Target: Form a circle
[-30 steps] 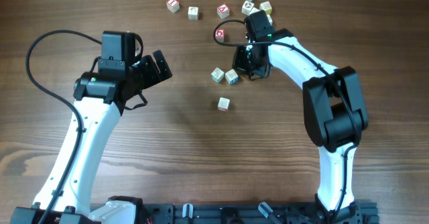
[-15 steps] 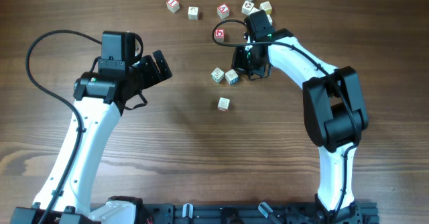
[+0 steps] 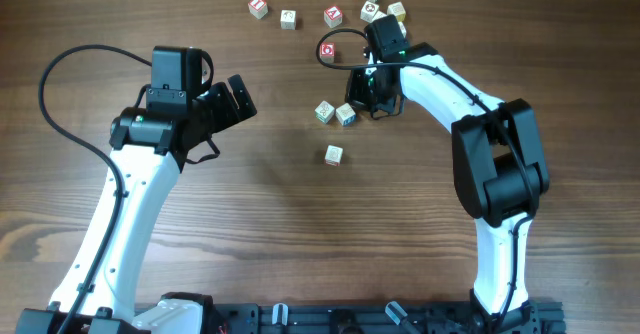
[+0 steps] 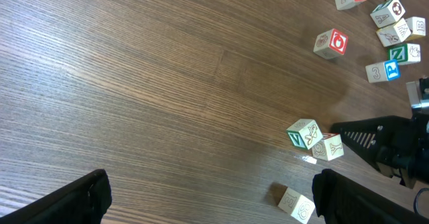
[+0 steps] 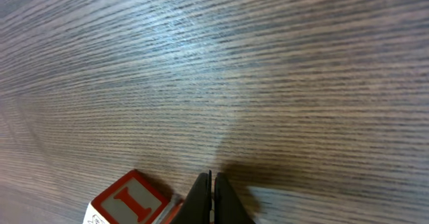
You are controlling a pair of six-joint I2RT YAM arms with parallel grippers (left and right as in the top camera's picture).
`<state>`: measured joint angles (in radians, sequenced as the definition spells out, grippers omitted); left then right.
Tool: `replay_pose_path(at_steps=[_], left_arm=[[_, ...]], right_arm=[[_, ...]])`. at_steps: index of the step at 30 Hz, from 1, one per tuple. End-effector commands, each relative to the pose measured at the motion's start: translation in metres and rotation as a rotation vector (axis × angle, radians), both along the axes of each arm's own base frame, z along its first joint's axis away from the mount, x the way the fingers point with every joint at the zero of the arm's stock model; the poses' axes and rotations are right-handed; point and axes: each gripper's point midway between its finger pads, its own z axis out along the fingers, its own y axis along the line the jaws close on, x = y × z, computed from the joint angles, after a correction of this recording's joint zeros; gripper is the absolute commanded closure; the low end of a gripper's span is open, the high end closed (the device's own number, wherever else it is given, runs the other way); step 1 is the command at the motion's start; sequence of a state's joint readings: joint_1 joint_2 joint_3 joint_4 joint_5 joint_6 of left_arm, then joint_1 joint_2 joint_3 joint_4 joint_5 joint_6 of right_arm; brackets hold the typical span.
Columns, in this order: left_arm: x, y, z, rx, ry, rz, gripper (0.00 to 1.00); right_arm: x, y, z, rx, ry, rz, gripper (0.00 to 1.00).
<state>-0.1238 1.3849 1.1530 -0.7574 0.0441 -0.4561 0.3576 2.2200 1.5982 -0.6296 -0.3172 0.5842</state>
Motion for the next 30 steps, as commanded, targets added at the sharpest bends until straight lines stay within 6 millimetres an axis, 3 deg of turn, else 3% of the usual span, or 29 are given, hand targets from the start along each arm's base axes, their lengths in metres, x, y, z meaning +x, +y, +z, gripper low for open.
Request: replay_pose_path(at_steps=[1,15,19,30], left_arm=[[0.002,0.0,0.001,-0.011,0.0,0.008,0.0],[0.002,0.0,0.001,-0.011,0.0,0.008,0.0],[0.002,0.0,0.001,-0.011,0.0,0.008,0.0],[0.002,0.0,0.001,-0.011,0.0,0.008,0.0]], right_arm=[[-0.006,0.005,-0.007,0.012,0.014,0.038,0.96],[-0.006,0.005,-0.008,0.01,0.013,0.037,0.95],[-0.007,-0.01,-0.014,-0.063,0.043,-0.054,0.95],[-0.021,-0.018,-0.018,-0.097,0.123,-0.11,0.95]])
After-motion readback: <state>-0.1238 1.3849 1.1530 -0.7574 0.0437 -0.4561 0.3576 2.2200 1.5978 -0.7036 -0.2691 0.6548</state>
